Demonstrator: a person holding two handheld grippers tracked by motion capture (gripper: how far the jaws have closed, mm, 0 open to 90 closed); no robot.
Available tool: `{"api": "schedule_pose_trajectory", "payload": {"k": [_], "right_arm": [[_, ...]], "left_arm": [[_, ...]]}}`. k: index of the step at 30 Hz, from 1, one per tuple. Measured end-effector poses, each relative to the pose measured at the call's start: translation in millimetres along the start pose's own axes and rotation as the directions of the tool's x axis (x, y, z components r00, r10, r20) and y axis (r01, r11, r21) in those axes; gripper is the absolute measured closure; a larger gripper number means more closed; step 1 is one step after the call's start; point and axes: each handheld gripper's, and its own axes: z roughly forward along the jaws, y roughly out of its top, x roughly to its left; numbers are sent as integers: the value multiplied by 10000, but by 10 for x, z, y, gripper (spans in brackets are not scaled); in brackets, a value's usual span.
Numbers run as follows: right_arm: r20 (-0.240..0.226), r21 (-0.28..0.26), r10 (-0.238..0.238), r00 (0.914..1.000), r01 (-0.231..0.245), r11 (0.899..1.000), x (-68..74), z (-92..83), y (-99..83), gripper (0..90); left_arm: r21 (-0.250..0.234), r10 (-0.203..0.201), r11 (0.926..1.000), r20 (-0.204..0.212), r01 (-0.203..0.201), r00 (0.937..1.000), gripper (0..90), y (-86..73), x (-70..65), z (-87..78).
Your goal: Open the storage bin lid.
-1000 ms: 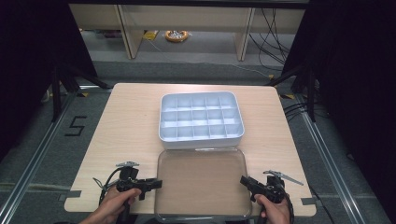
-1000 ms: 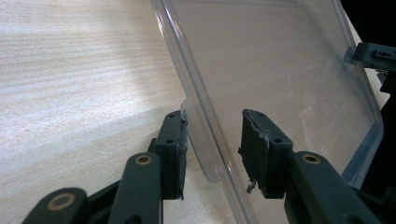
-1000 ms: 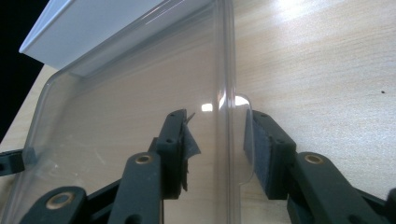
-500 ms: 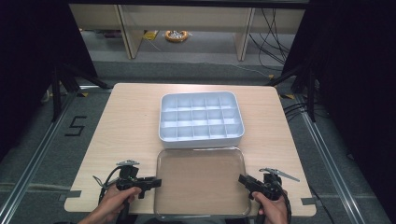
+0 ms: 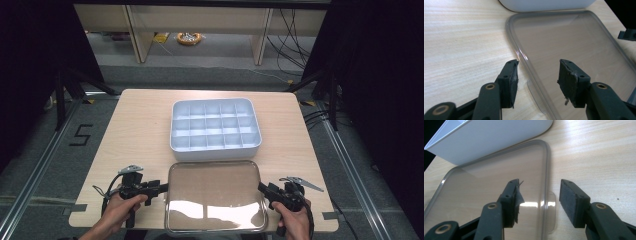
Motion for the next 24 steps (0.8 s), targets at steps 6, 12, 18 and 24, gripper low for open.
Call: {"api": "schedule_pose_trajectory", "payload": {"k": [6, 12, 18, 24], "right_arm": [[-67, 445, 1290, 9916, -1285, 9907, 130, -88, 6, 495], [-257, 3, 691, 9973, -691, 9976, 83, -112, 19, 472], [-193, -104, 620, 9979, -622, 9980, 158, -166, 36, 418], [-10, -327, -66, 10000, 66, 9994, 168, -197, 45, 369]], "left_arm": [[-24, -61, 10000, 66, 61, 10000, 474, 8, 25, -21], [142, 314, 9994, 185, -316, 9993, 440, 17, 12, -38], [-3, 503, 9987, 478, -504, 9976, 404, 29, 9, -63], [-135, 1079, 9941, 328, -1075, 9936, 355, 37, 20, -103]]}}
